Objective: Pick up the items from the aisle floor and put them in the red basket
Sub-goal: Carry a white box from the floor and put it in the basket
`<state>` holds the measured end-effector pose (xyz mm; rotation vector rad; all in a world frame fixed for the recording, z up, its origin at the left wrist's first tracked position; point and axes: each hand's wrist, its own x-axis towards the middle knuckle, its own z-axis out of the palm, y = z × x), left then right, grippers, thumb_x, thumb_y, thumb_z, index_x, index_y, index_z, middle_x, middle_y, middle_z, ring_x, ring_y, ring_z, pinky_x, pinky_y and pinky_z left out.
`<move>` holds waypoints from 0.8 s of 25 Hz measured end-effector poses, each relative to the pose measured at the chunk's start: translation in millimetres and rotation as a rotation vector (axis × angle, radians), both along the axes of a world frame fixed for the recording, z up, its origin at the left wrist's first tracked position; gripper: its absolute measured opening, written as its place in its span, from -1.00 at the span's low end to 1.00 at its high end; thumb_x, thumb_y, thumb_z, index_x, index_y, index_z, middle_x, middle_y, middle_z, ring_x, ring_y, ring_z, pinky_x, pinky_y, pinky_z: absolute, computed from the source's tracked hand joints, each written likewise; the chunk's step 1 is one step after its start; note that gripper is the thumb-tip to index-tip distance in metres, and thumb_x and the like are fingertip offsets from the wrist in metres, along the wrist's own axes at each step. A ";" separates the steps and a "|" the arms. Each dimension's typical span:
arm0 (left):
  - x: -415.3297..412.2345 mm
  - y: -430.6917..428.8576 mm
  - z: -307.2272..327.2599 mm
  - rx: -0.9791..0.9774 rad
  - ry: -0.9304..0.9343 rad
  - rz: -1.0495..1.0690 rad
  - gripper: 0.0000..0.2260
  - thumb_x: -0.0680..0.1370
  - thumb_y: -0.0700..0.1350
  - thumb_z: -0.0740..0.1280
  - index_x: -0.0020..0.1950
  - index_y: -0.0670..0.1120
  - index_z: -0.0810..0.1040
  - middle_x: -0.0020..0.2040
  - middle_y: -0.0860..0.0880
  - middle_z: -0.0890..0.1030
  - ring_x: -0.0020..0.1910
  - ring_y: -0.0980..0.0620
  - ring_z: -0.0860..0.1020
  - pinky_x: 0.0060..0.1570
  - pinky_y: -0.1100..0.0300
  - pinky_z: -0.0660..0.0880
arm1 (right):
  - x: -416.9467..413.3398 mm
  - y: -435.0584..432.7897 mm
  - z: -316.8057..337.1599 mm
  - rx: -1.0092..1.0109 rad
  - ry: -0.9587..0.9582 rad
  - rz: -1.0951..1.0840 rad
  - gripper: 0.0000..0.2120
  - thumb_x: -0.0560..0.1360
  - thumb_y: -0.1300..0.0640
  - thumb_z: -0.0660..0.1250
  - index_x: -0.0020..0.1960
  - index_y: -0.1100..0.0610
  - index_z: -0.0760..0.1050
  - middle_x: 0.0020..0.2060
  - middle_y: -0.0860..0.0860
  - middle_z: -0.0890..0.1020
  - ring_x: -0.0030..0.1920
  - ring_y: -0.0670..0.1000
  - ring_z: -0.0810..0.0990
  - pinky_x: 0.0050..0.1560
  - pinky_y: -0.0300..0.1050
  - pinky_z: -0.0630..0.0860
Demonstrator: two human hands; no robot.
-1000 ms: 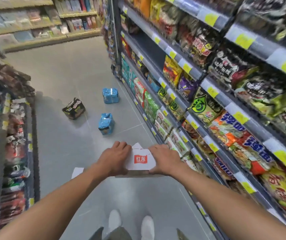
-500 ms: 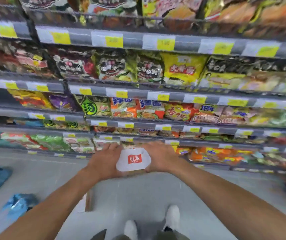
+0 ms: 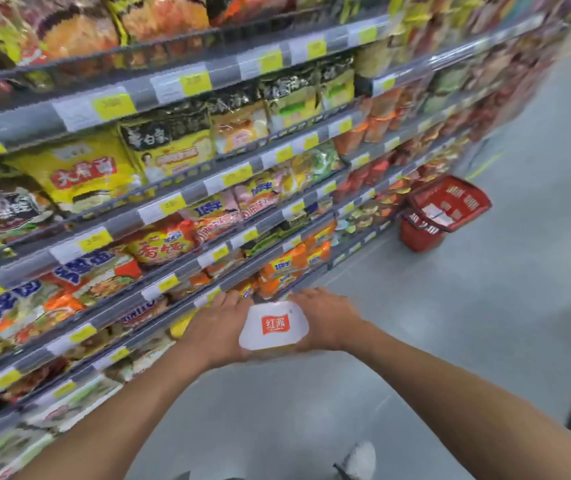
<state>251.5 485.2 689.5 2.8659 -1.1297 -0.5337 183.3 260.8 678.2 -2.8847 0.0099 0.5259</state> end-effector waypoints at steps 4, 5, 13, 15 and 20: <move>-21.0 -115.3 -8.0 -0.014 -0.015 -0.169 -0.30 0.31 0.30 0.43 0.35 0.02 0.36 0.27 -0.01 0.38 0.28 -0.05 0.36 0.08 -0.02 0.52 | -62.2 -103.3 1.1 0.008 -0.010 -0.174 -0.13 0.32 -0.43 0.46 0.51 -0.15 0.28 0.37 -0.12 0.47 0.39 0.02 0.43 0.28 0.12 0.53; -28.1 -141.3 -9.9 -0.019 -0.020 -0.206 -0.30 0.31 0.29 0.44 0.34 0.02 0.36 0.27 -0.01 0.39 0.29 -0.05 0.36 0.11 0.00 0.50 | -77.4 -125.5 1.5 0.007 -0.019 -0.208 -0.16 0.33 -0.44 0.45 0.49 -0.15 0.29 0.36 -0.13 0.48 0.38 0.02 0.44 0.26 0.12 0.54; -108.8 -365.2 -22.7 -0.038 0.001 -0.517 -0.37 0.33 0.32 0.39 0.27 0.04 0.37 0.20 -0.02 0.40 0.23 -0.08 0.40 0.03 -0.05 0.54 | -215.5 -300.8 -11.5 -0.012 -0.051 -0.527 -0.23 0.31 -0.39 0.47 0.37 -0.10 0.28 0.30 -0.13 0.52 0.33 0.03 0.48 0.05 0.03 0.51; -126.5 -406.5 -24.9 -0.030 0.004 -0.583 -0.39 0.34 0.31 0.39 0.27 0.04 0.36 0.20 -0.01 0.40 0.23 -0.08 0.40 0.00 -0.04 0.54 | -243.8 -329.8 -15.3 -0.015 -0.035 -0.584 -0.27 0.32 -0.37 0.48 0.33 -0.09 0.29 0.26 -0.13 0.52 0.31 0.03 0.47 -0.02 0.00 0.47; -151.9 -504.0 -26.8 -0.031 0.019 -0.752 -0.34 0.32 0.29 0.43 0.31 0.08 0.32 0.21 0.00 0.40 0.23 -0.09 0.40 0.00 -0.05 0.55 | -291.7 -397.1 -17.9 0.017 -0.024 -0.760 -0.26 0.33 -0.29 0.50 0.37 -0.07 0.29 0.29 -0.10 0.50 0.33 0.04 0.46 0.06 0.07 0.54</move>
